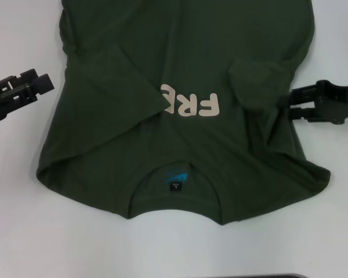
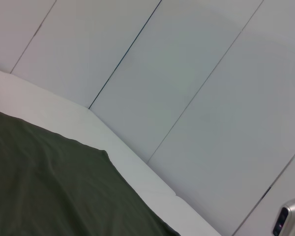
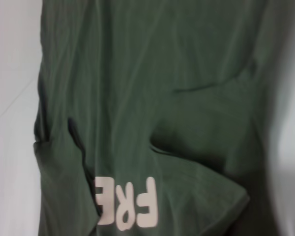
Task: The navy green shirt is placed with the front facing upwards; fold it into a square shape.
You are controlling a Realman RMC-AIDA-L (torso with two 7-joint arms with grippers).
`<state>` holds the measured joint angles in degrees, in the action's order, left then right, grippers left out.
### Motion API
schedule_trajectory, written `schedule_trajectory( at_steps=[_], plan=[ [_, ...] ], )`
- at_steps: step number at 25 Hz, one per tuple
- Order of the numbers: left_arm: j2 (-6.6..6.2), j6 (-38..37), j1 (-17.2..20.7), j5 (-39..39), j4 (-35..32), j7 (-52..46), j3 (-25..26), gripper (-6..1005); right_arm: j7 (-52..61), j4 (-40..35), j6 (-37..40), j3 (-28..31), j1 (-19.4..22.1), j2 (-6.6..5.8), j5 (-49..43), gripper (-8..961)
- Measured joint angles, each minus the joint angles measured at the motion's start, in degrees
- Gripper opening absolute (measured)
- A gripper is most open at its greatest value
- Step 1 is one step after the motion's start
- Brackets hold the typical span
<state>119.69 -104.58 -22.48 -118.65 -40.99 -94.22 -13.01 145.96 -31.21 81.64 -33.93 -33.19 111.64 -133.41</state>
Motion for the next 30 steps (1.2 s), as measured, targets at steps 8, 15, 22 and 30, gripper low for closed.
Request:
schedule_trajectory(
  at_steps=[8, 15, 22, 30],
  plan=[
    [0.00, 0.0, 0.0, 0.0, 0.0, 0.0, 0.0, 717, 0.0, 0.0, -1.5, 0.0, -1.8, 1.15, 0.5, 490],
    [0.00, 0.0, 0.0, 0.0, 0.1, 0.1, 0.0, 716, -1.8, 0.0, -1.7, -0.2, -2.2, 1.79, 5.2, 492],
    [0.00, 0.5, -0.1, 0.0, 0.2, 0.2, 0.0, 717, -5.9, 1.4, -0.9, -0.7, -4.6, 2.91, 7.3, 490],
    [-0.16, 0.7, 0.0, 0.1, 0.0, 0.0, 0.1, 717, -7.3, 2.5, 2.6, -1.2, -6.5, 2.71, 7.3, 492]
  ],
)
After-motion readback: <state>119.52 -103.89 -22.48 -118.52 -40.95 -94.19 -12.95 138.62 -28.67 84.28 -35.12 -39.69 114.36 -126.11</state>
